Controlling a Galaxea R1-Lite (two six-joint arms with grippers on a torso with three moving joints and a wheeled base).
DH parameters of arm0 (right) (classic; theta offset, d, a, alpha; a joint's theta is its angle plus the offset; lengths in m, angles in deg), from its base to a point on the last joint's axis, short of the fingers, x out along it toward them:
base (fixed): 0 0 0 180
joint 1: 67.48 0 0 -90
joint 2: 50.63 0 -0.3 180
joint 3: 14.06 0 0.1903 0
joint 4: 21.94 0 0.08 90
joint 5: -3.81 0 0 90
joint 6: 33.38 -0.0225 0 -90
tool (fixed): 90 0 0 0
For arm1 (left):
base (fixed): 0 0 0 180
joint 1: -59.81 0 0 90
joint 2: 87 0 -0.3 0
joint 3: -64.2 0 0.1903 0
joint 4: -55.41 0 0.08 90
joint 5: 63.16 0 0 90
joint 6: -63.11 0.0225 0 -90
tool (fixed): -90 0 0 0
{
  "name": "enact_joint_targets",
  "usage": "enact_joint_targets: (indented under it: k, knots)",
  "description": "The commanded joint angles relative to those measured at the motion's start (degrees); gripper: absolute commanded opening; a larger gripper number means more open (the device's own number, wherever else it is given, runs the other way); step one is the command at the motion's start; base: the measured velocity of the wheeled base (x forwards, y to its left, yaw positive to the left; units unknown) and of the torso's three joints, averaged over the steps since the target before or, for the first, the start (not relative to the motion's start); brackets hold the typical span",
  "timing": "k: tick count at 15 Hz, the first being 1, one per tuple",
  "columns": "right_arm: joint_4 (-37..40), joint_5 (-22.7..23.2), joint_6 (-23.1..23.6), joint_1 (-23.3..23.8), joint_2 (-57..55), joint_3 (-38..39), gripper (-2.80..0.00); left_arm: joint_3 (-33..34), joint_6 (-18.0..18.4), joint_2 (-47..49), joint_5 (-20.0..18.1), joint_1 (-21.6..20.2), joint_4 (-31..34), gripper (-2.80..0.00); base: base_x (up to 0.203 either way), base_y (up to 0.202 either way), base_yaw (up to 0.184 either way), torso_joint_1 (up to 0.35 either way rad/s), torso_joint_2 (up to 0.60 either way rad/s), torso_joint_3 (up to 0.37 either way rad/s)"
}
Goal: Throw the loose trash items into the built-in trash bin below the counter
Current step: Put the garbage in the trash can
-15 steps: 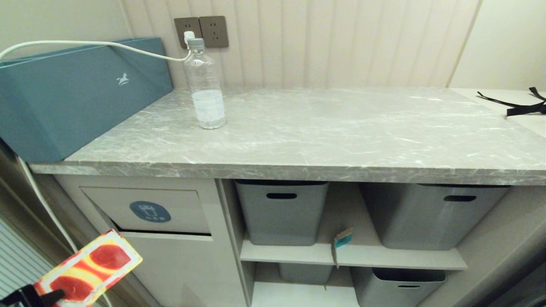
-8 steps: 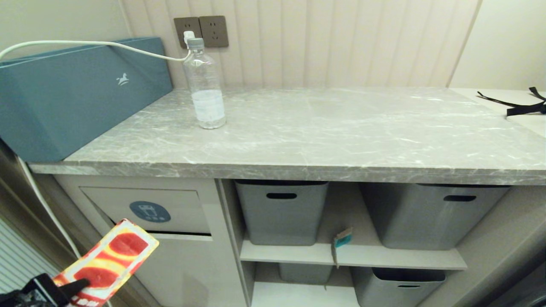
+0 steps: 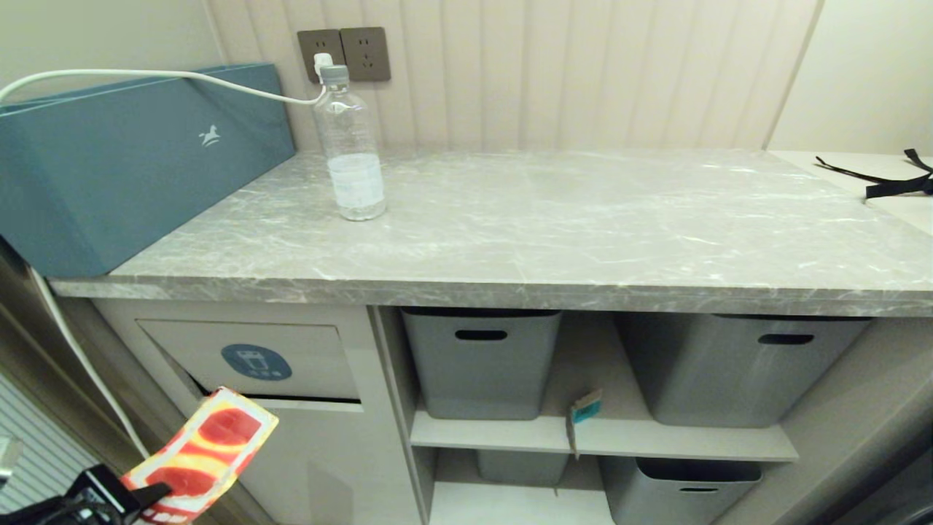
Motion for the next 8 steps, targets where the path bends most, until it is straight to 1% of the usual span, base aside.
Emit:
enact_joint_targets:
  k: [1,6,7,8]
  knots:
    - [-0.01,0.02,0.05,-0.02,0.09,0.00,-2.80,-0.02,3.05,4.06,0.23,-0.01,0.22,-2.80,0.000,0.000,0.000,0.000,0.00,0.000]
    - [-0.01,0.02,0.05,-0.02,0.09,0.00,-2.80,-0.38,3.64,3.51,2.22,-0.01,-0.14,-2.80,0.000,0.000,0.000,0.000,0.00,0.000]
    - [-0.01,0.02,0.05,-0.02,0.09,0.00,-2.80,-0.22,4.08,3.65,3.35,-0.01,-0.01,-2.80,0.000,0.000,0.000,0.000,0.00,0.000]
    - [-0.01,0.02,0.05,-0.02,0.02,0.00,-2.80,-0.01,5.68,3.57,4.13,-0.01,0.12,-2.80,0.000,0.000,0.000,0.000,0.00,0.000]
